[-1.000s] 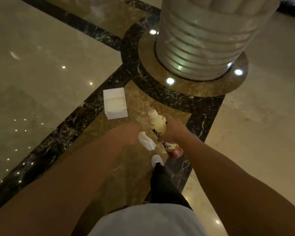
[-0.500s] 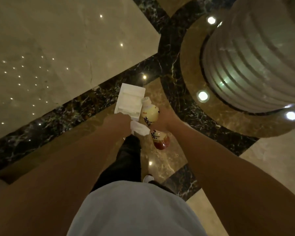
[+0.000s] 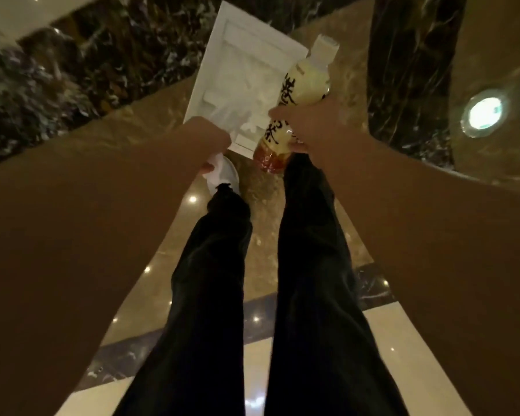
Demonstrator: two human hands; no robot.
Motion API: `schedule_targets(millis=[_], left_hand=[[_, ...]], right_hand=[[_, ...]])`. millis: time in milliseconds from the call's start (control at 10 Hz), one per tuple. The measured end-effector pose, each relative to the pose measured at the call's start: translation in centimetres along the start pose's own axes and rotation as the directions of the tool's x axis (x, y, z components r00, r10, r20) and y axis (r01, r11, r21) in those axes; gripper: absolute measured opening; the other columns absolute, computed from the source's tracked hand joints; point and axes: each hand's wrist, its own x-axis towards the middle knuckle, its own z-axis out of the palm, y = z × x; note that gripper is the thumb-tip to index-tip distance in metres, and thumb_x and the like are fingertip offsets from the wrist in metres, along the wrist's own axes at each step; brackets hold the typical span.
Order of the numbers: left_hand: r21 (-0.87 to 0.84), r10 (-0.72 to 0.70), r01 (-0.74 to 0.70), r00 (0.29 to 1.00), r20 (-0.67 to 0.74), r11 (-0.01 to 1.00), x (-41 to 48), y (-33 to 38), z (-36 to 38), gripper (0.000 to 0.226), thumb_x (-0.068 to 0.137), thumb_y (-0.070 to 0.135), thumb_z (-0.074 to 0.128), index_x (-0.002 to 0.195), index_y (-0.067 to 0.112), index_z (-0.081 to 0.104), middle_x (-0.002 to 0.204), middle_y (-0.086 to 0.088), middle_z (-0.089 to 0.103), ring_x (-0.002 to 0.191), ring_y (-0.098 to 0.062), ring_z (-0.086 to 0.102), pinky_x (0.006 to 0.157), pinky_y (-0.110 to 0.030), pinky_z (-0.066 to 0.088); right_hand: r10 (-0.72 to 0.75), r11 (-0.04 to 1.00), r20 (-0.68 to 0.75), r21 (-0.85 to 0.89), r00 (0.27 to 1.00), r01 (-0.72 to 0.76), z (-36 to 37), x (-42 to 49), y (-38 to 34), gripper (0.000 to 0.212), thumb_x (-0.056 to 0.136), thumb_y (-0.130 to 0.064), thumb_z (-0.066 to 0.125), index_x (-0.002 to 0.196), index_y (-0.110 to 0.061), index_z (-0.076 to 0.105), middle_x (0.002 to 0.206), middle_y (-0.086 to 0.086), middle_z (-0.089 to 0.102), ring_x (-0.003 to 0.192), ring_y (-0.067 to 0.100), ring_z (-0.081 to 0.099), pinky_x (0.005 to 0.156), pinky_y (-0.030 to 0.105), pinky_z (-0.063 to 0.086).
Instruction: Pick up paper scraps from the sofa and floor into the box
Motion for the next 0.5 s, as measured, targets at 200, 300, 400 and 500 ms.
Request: schedule_targets(millis=[200,300,400,500], left_hand=[[-0.408,-0.044,-0.025,0.986,-0.16,0.913,13.2,8.6,2.9,0.033,0.086,0.034,0.069,0.098,0.01,0.05,0.078,-0.004,0.055,0.063,-0.019,0.063,0.041,-0.025,0.047],[-0.353,-0.068,-0.018,0.971,-0.23,0.935,18.1,9.8,4.2,0.039,0.084,0.041,0.068,0.097,0.006,0.055,0.08,-0.008,0.064,0.065,-0.024,0.068,0.046,-0.027,0.05],[-0.3,-0.082,-0.003,0.959,-0.27,0.954,19.6,9.8,4.4,0.053,0.08,0.048,0.067,0.104,0.001,0.061,0.082,-0.013,0.07,0.065,-0.026,0.071,0.051,-0.029,0.054],[-0.31,-0.115,0.0,0.929,-0.352,0.951,18.3,9.1,3.5,0.067,0.075,0.047,0.072,0.124,0.007,0.05,0.103,-0.009,0.064,0.077,-0.025,0.07,0.055,-0.034,0.059]], right_hand=[[0.082,0.994,0.129,0.059,0.988,-0.09,5.0,18.2,-0.8,0.086,0.058,-0.025,0.09,0.13,-0.014,0.043,0.114,0.007,0.058,0.082,0.02,0.063,0.057,0.038,0.062],[0.115,0.984,0.113,0.121,0.987,-0.128,7.5,22.5,-0.4,0.094,0.048,-0.033,0.089,0.128,-0.012,0.043,0.113,0.01,0.059,0.089,0.025,0.062,0.061,0.039,0.062],[0.053,0.997,0.049,0.054,0.997,-0.056,9.1,23.8,0.1,0.097,0.043,-0.043,0.081,0.125,-0.012,0.036,0.115,0.014,0.055,0.095,0.031,0.06,0.071,0.047,0.06],[0.054,0.997,0.092,-0.053,0.994,-0.05,8.7,22.1,0.4,0.093,0.059,-0.049,0.082,0.129,-0.012,0.033,0.122,0.014,0.053,0.104,0.033,0.059,0.075,0.05,0.059]])
